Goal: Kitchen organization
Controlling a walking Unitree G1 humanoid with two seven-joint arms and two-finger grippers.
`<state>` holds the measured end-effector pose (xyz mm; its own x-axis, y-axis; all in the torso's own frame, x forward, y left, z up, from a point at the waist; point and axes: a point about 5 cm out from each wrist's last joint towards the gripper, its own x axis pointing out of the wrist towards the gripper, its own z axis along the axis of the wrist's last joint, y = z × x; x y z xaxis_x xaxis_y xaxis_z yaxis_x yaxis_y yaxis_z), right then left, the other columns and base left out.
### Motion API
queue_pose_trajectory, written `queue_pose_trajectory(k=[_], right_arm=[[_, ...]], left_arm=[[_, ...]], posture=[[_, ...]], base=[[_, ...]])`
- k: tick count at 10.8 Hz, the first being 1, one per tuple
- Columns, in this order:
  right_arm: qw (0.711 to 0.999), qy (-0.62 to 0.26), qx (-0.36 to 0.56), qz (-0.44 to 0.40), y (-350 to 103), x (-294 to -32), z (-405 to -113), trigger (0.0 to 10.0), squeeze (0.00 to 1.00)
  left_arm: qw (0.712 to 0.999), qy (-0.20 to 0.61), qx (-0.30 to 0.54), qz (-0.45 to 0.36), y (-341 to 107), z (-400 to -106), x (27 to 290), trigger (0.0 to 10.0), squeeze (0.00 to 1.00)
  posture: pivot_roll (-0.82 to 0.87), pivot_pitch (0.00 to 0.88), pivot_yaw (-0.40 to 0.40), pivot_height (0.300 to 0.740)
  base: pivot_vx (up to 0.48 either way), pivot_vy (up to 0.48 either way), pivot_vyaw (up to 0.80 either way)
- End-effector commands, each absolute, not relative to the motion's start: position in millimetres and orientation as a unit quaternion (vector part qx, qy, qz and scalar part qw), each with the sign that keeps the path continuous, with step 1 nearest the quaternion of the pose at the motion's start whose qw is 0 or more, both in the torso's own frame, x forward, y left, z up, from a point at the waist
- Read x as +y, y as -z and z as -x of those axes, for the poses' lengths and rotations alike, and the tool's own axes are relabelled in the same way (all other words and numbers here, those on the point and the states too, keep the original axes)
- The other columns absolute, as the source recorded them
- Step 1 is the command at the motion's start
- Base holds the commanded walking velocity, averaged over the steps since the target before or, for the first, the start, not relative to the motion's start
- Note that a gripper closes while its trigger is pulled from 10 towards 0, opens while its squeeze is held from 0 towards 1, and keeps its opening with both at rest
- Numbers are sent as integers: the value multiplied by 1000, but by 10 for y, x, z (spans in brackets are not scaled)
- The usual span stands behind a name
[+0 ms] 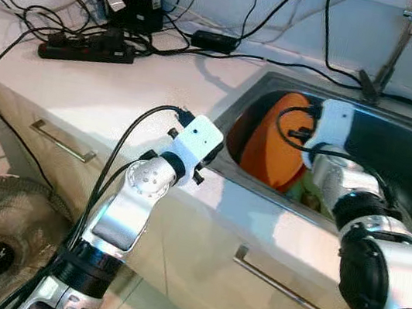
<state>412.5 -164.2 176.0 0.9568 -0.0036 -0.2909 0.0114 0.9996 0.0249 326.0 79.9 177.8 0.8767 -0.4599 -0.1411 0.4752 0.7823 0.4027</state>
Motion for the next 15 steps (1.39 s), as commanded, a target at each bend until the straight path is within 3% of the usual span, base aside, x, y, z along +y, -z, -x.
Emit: queue_pose_trajectory(k=[1,9,10,11,12,15], right_arm=[[987,-15,162,-2,-1768,-1548,-4133,10000,0],[974,-44,223,12,-1351,-1364,-3985,10000,0],[974,-45,224,10,-1343,-1359,-3982,10000,408],[974,-47,222,9,-1346,-1349,-3983,10000,1000],[974,-47,220,11,-1350,-1350,-3985,10000,0],[974,-43,223,9,-1322,-1378,-3973,10000,0]], left_arm=[[942,254,20,-218,-1781,-3226,795,10000,0],[936,267,50,-223,-1710,-3140,766,10000,0],[936,267,51,-223,-1707,-3138,763,10000,0],[936,268,52,-223,-1707,-3142,765,10000,0],[936,266,53,-224,-1705,-3150,773,10000,0],[936,263,57,-227,-1690,-3159,801,10000,0]], posture=[[169,44,52,740],[191,70,48,740],[190,70,49,740],[190,72,51,740],[189,75,52,740],[188,78,55,740]], base=[[0,0,0],[0,0,0],[0,0,0],[0,0,0],[0,0,0],[0,0,0]])
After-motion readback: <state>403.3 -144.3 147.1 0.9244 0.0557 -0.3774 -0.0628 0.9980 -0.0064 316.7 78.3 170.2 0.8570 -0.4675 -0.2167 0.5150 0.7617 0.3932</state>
